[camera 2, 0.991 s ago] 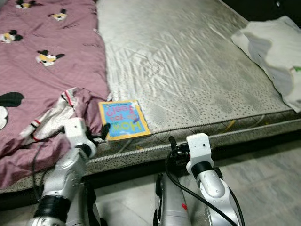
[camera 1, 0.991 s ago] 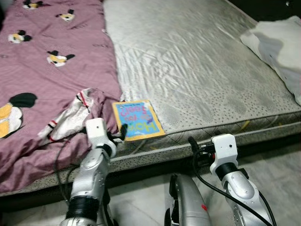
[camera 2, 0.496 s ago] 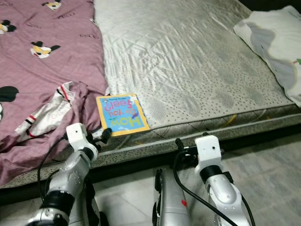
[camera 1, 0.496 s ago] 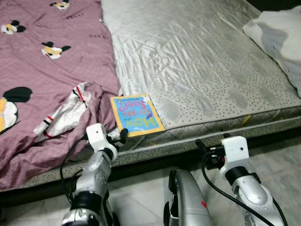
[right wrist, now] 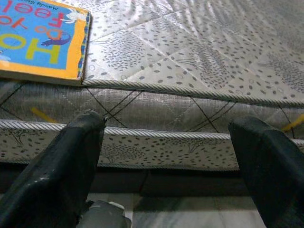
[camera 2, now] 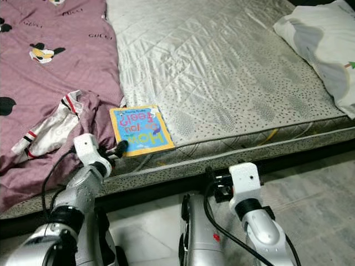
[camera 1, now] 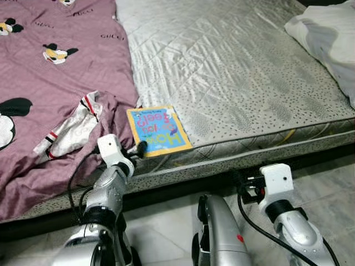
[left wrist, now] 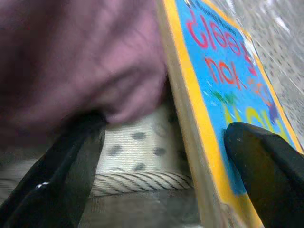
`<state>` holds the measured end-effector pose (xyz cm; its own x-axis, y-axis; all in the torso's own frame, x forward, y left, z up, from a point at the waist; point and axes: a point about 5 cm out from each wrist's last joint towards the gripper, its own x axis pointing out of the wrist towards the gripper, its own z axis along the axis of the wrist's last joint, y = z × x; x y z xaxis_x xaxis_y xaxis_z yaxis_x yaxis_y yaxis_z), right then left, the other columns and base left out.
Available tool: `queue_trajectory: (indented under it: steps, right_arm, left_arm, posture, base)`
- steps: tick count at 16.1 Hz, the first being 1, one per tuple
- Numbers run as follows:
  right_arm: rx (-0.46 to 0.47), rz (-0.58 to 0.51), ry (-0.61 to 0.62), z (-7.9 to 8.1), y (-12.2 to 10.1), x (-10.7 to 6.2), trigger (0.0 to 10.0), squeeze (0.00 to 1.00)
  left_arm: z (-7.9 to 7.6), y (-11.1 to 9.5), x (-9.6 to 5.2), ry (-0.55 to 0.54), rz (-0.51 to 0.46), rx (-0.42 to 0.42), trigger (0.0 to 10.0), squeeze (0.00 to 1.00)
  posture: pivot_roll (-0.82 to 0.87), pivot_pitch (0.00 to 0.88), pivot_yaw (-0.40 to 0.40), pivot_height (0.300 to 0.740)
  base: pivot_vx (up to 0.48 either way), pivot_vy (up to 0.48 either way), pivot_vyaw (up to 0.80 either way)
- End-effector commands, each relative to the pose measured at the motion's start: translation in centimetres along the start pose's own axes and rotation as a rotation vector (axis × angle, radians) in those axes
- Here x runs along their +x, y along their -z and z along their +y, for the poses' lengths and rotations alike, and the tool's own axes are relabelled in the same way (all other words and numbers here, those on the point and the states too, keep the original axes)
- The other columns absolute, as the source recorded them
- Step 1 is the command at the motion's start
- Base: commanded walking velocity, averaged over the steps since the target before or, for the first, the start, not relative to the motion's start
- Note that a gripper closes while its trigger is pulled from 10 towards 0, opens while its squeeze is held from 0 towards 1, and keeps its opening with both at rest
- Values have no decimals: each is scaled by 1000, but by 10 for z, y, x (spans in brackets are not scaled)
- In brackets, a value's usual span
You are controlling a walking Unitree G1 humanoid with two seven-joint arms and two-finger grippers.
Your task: Clean up the room
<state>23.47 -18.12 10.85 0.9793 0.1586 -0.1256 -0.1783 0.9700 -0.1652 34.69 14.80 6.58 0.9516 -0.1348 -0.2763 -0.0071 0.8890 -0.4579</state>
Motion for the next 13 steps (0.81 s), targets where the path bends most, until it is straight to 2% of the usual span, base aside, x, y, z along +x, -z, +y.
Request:
queue_trajectory:
  steps: [1,3,6,7,13]
  right_arm:
    - [-10,-3,14,-4,-3,-3,10000,0]
    - [-17,-1,22,-5,-5,-11,10000,0]
    - [-23,12,25,-4,-4,-17,10000,0]
    - [-23,15,28,-4,-5,-18,10000,0]
    - [-29,23,52,-6,-7,-18,10000,0]
  left_arm:
    - [-3,8,1,20,50,7,10000,0]
    - [-13,12,5,64,84,12,10000,0]
    - [-22,7,9,108,87,-6,10000,0]
    - [-25,4,11,124,83,-20,0,0]
    - [-41,-13,17,241,47,-58,0,0]
  posture:
    - [-188,230,-38,524]
    - [-200,250,-41,524]
    - [-206,270,-45,524]
    - [-210,284,-44,524]
    - [-206,292,-38,524]
  base:
    - [0,0,0]
    - [0,0,0]
    - [0,0,0]
    - [0,0,0]
    - [0,0,0]
